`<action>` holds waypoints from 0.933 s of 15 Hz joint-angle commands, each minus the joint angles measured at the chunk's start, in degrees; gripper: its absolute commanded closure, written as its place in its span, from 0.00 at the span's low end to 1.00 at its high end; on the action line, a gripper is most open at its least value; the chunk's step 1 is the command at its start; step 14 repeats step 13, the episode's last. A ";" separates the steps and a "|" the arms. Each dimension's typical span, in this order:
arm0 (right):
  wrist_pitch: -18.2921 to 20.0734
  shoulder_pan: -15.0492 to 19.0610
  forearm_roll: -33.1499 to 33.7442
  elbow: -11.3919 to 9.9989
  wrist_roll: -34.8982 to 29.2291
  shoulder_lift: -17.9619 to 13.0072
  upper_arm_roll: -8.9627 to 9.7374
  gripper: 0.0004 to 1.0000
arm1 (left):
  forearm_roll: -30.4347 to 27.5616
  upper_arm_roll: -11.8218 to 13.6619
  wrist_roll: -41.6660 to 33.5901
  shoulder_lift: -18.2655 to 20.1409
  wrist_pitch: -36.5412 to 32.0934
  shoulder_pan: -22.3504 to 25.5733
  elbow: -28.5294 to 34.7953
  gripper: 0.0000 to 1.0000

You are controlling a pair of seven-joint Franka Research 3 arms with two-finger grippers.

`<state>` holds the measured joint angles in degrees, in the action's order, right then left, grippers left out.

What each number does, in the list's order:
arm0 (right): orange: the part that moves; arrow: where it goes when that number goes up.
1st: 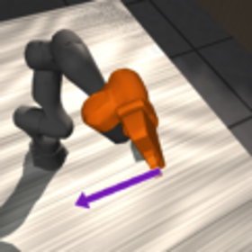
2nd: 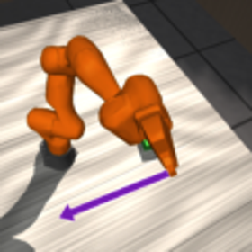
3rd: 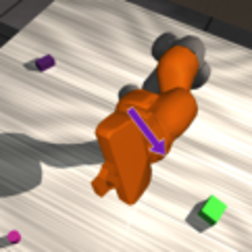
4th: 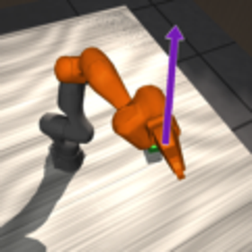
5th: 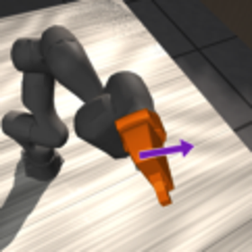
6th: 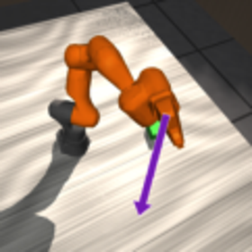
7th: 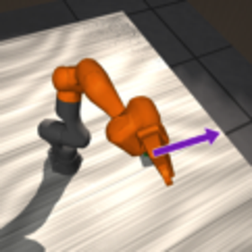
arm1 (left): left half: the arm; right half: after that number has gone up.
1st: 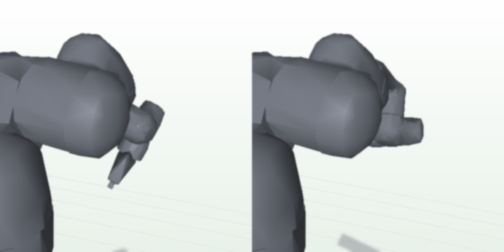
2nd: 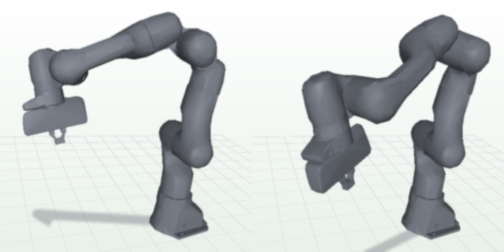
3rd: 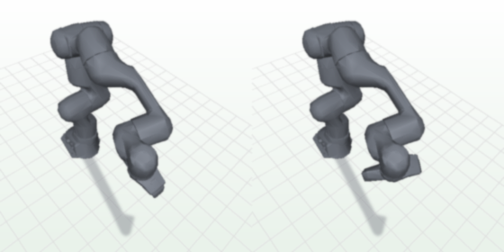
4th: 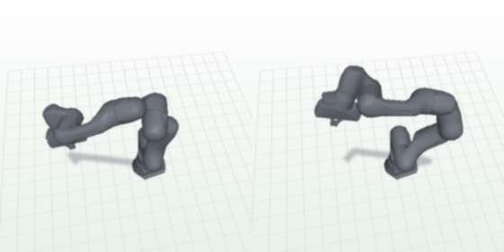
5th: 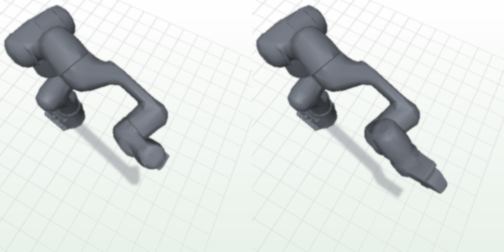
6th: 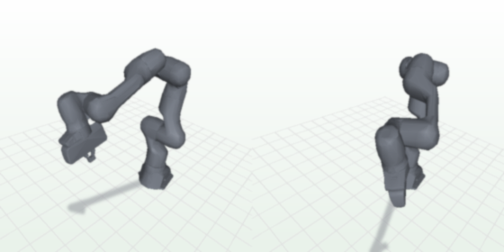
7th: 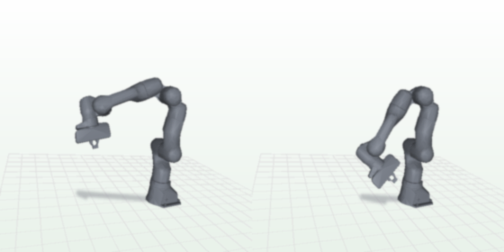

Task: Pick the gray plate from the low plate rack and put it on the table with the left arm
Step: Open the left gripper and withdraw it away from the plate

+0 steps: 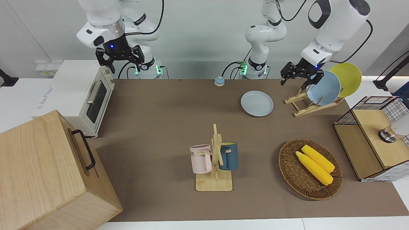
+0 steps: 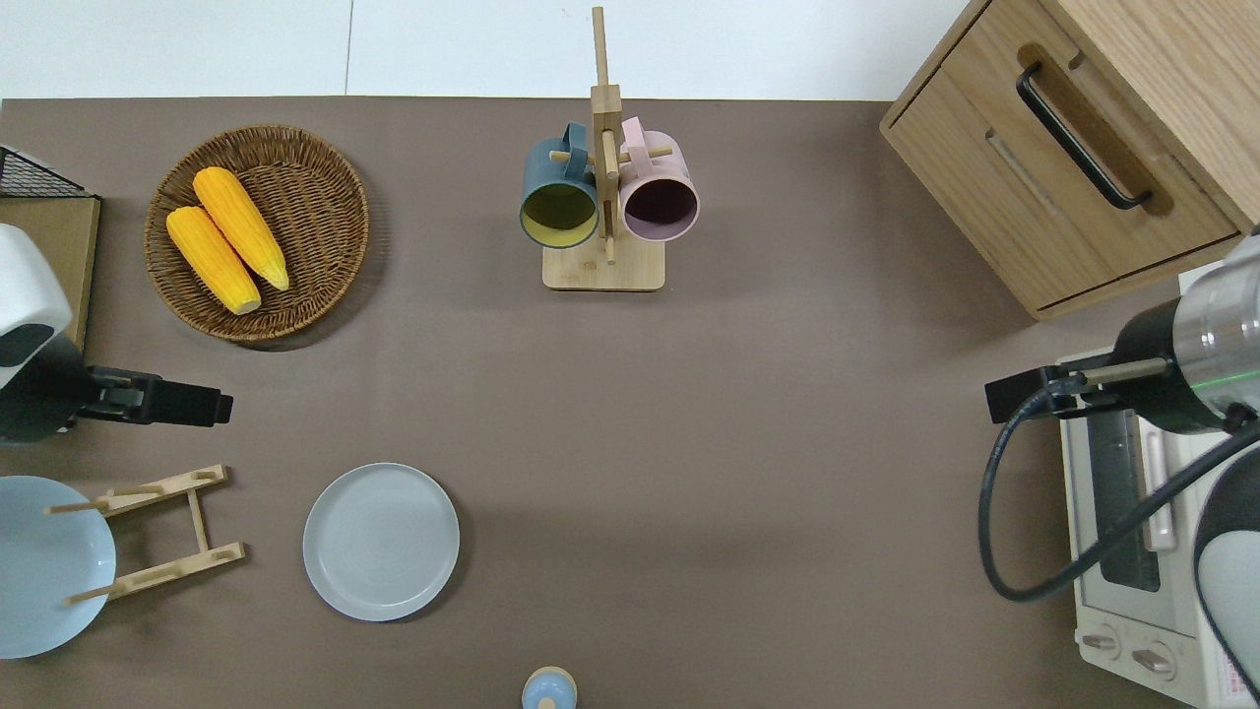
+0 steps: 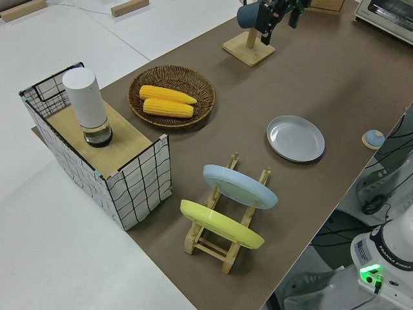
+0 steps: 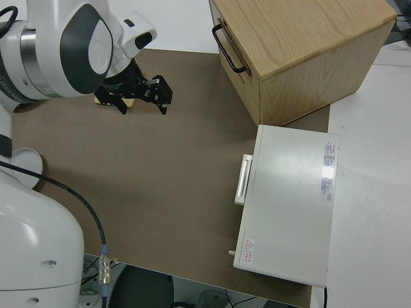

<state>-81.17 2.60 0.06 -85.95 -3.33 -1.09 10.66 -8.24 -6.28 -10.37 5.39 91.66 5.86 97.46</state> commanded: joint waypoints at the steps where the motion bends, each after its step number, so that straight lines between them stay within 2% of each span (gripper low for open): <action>1: 0.75 0.56 -0.59 0.35 0.08 -0.14 0.32 0.01 | 4.98 -0.58 0.70 -0.56 -2.18 -0.41 -2.36 0.01; 4: 0.75 0.56 -0.59 0.35 0.08 -0.14 0.32 0.01 | 10.17 -2.76 0.87 -0.56 -2.18 -0.59 -2.36 0.01; 14: 0.75 0.56 -0.59 0.35 0.08 -0.14 0.32 0.01 | 10.18 -2.95 0.79 -0.65 -2.18 0.03 -2.10 0.00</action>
